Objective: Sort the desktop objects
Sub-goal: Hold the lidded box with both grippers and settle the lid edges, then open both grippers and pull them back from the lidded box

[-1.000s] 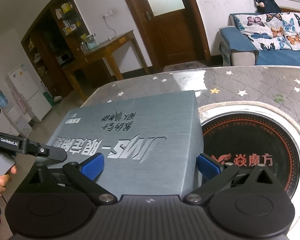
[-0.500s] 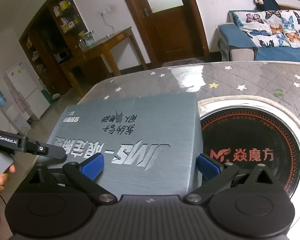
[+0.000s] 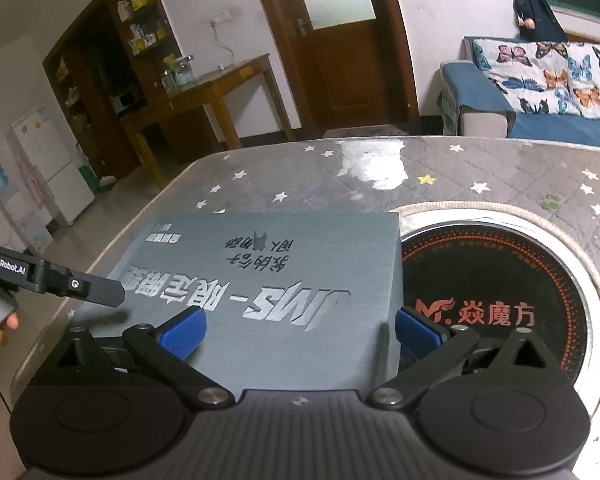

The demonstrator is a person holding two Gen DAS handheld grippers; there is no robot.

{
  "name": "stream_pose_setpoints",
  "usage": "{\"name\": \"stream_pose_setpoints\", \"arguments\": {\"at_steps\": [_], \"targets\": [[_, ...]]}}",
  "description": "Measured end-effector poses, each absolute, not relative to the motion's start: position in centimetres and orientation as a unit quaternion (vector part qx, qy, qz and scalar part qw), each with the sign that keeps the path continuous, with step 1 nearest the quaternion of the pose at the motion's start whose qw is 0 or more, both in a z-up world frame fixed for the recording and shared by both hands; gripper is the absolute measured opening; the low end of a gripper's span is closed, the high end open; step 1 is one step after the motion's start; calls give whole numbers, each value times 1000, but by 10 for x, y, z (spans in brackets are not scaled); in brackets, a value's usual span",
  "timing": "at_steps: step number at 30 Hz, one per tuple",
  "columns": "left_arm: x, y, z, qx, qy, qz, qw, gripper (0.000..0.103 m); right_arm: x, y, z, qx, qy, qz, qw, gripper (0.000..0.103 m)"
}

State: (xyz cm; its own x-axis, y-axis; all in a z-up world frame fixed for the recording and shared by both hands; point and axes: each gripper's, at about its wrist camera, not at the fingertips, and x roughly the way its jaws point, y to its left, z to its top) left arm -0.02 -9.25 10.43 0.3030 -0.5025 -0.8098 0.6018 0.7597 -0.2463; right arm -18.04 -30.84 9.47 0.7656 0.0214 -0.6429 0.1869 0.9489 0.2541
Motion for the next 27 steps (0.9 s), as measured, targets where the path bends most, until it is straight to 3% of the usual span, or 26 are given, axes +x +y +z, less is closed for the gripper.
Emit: {"name": "stream_pose_setpoints", "arguments": {"at_steps": [27], "targets": [[-128,-77,101,107,410,-350,835,103,-250,-252,95,92,335,-56,936,103]]}}
